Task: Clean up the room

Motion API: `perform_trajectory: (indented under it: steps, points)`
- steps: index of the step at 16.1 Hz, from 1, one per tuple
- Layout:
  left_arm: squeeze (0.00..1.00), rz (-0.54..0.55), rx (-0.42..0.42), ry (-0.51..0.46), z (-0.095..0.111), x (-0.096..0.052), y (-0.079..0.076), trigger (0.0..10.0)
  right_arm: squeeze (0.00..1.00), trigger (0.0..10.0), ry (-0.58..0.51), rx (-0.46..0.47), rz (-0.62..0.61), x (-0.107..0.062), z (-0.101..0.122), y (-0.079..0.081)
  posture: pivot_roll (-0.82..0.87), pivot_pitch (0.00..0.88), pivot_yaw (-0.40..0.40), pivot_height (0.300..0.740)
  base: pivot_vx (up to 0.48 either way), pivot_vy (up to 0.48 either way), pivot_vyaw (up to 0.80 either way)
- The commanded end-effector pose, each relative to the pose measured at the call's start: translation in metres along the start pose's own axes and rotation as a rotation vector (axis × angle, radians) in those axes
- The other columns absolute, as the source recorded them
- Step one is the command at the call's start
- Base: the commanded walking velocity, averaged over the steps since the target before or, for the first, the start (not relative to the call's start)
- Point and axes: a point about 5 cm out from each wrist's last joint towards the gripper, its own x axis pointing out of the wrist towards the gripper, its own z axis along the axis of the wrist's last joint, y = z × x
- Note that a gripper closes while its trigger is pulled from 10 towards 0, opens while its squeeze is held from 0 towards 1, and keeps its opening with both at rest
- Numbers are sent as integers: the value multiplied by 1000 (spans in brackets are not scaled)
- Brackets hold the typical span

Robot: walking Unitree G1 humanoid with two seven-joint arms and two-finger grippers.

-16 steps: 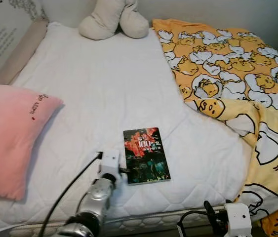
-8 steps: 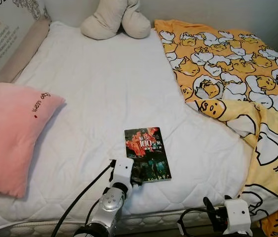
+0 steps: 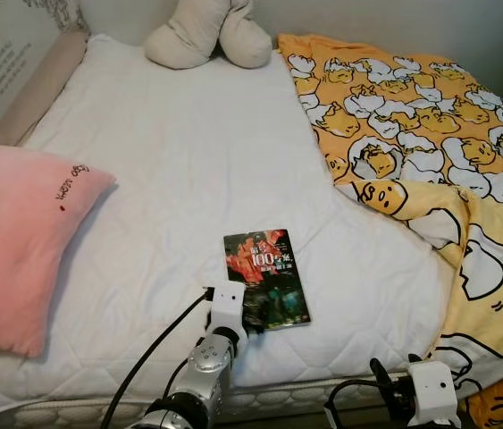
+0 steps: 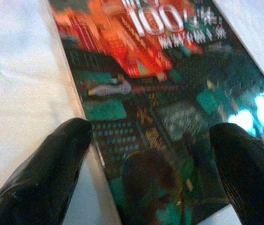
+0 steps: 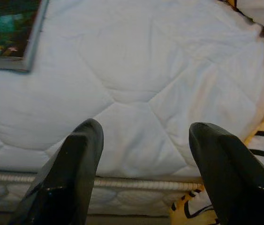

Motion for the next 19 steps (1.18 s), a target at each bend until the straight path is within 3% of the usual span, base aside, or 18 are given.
perform_trajectory:
  steps: [1, 4, 5, 7, 8, 9, 10, 15, 17, 18, 19]
  points:
    - [0, -18, -18, 70, -7, 0, -5, 10000, 0, 10000, -9, -4, -11, 1, 3, -6, -63, 93, -83, 715, 0, 0, 0]
    - [0, 36, 1, 91, -4, 2, 5, 10000, 0, 10000, -7, -3, -10, 1, 3, -5, -72, 97, -82, 715, 0, 0, 0]
    - [0, 6, -25, 97, -3, 3, 1, 10000, 0, 10000, -5, -4, -12, 0, 3, -5, -75, 100, -82, 715, 0, 0, 0]
    - [0, -83, 44, 115, -3, 4, -12, 10000, 0, 10000, -4, -6, -13, -1, 3, -5, -77, 103, -84, 715, 0, 0, 0]
    - [0, -128, 147, 175, -12, 2, -19, 196, 0, 10000, -3, -7, -14, 0, 3, -5, -76, 104, -84, 715, 0, 0, 0]
    - [0, -139, 253, 251, -24, -1, -21, 0, 0, 10000, -2, -10, -14, 0, 3, -5, -77, 104, -88, 715, 0, 0, 0]
    - [0, -133, 262, 259, -25, -2, -20, 0, 0, 10000, -3, -11, -12, 1, 4, -5, -78, 105, -87, 715, 0, 0, 0]
    - [0, -111, 177, 275, -23, -1, -15, 0, 0, 10000, -24, -14, -12, 7, 11, -5, -81, 106, -87, 715, 0, 0, 0]
    - [0, -77, 24, 253, -14, 3, -12, 0, 0, 10000, -26, -12, -15, 10, 12, -5, -81, 112, -85, 715, 0, 0, 0]
    - [0, -66, -10, 245, -11, 4, -11, 0, 0, 10000, -27, -12, -15, 10, 13, -5, -80, 112, -84, 715, 0, 0, 0]
    - [0, -75, 38, 214, -3, 7, -10, 0, 0, 10000, -30, -9, -15, 11, 14, -4, -78, 112, -83, 715, 0, 0, 0]
